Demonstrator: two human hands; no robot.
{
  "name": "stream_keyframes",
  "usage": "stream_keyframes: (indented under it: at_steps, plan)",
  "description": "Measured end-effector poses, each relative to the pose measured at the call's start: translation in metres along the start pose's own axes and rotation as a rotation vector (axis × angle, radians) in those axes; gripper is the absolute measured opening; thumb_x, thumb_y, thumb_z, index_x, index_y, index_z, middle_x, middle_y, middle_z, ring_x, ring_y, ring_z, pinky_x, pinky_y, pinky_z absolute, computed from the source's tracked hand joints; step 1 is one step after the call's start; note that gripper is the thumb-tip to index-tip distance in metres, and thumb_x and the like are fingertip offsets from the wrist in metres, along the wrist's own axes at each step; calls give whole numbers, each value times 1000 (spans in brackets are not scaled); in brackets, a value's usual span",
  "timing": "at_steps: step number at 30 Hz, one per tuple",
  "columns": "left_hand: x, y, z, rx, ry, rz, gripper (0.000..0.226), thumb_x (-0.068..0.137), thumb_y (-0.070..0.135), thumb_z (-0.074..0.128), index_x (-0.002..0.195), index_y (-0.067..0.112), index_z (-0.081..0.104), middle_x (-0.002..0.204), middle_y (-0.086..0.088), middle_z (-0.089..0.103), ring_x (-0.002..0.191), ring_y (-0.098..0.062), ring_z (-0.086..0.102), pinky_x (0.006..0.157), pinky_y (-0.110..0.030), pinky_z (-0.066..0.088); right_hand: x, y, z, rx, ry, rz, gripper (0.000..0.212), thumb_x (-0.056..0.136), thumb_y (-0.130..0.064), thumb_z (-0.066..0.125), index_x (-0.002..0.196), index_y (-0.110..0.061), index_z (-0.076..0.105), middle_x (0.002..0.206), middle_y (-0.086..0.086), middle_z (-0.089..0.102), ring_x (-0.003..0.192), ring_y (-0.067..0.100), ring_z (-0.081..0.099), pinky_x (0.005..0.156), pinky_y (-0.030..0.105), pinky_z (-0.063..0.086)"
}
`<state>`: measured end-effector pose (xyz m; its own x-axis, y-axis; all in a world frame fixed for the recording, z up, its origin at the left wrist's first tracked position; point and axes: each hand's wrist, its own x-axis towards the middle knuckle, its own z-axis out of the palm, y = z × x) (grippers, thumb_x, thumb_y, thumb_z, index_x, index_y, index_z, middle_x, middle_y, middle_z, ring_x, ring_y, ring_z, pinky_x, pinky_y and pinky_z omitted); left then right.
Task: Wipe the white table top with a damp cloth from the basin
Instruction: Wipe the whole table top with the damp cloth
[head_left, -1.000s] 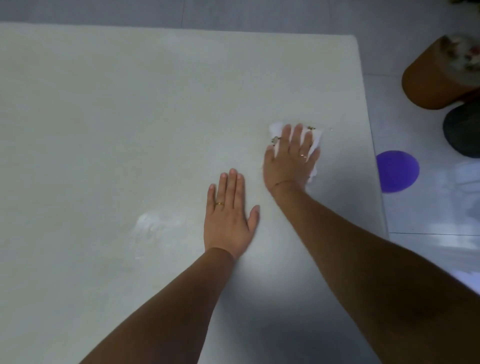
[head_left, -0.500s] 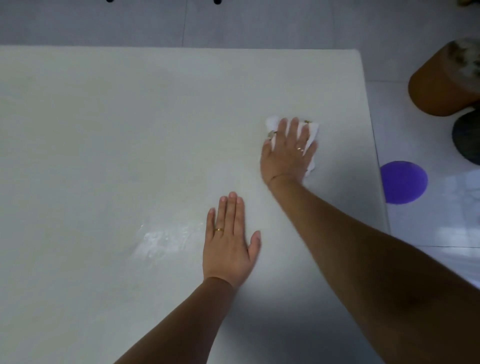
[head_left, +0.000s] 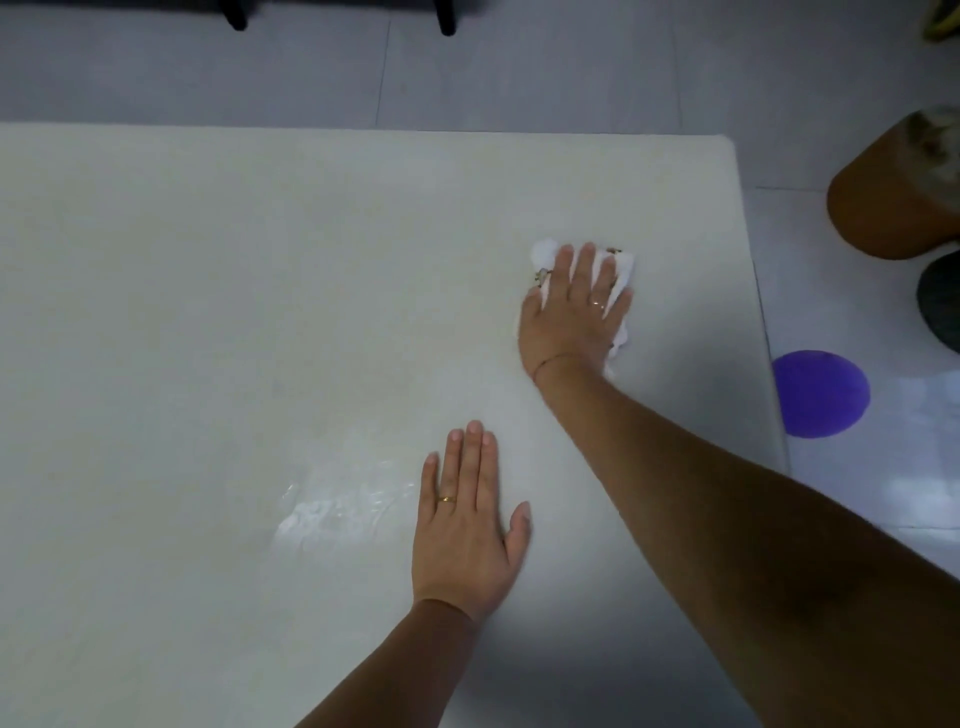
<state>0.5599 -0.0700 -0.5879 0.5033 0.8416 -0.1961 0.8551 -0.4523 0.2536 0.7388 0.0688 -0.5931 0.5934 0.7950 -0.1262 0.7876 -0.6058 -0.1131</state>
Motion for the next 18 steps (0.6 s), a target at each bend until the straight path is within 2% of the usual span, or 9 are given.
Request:
stream_keyframes:
  at_steps: [3,6,7,9,11,13,14,16,18]
  plan:
    - [1,1,-1,5,-5,-5,71,93,45,31,151,5,20,160,-11,15,148,-26,11,117,-46,14,-21,-27,6,-41,-66,-321,60,98,-40,21,152,-22,2,161,0,-2,147,25,-6,115,49,-9]
    - [0,1,-3,-7,6,11,70,92,43,34,148,3,27,158,-13,22,146,-29,19,115,-48,18,-2,-1,-4,-75,-90,-697,58,98,-39,29,151,-25,13,160,-1,9,147,21,5,117,46,-1]
    - [1,1,-4,-13,21,17,70,91,42,36,147,2,30,157,-13,24,145,-30,21,114,-48,18,12,13,-7,-111,-71,-742,57,98,-38,30,151,-25,16,160,-2,12,147,21,8,117,46,3]
    - [6,2,-7,-39,60,47,68,89,40,39,145,3,36,156,-14,27,145,-30,21,116,-48,17,43,37,-14,-138,-54,-586,56,99,-36,29,151,-26,14,160,-1,9,147,21,8,116,47,5]
    - [24,6,-14,-53,112,84,64,90,37,40,145,6,38,155,-13,29,146,-29,19,118,-47,14,60,45,-17,-86,-53,-281,56,100,-36,25,152,-25,7,161,-1,2,147,21,2,117,48,3]
    - [60,9,-22,-38,143,71,63,92,38,37,147,7,34,156,-13,27,146,-29,18,119,-45,10,59,24,-14,-22,-61,-71,57,100,-37,21,152,-24,2,161,-2,-2,147,22,-3,116,50,-1]
    - [80,8,-26,-26,142,45,64,94,40,34,150,8,27,158,-13,22,147,-28,14,120,-43,5,54,9,-13,13,-68,-22,57,100,-38,19,152,-23,1,161,-2,-4,147,23,-5,116,50,-3]
    - [111,4,-28,27,105,-16,67,98,48,21,153,12,3,161,-9,2,148,-24,-5,119,-37,-10,45,-14,-8,37,-85,-101,57,100,-39,17,152,-24,0,161,-3,-5,147,24,-8,115,50,-6]
    - [125,-2,-21,54,72,-52,69,98,54,12,150,14,-11,160,-6,-11,146,-20,-18,117,-33,-17,41,-18,-6,-10,-96,-317,56,100,-40,18,152,-26,1,161,-4,-4,147,22,-8,116,48,-7]
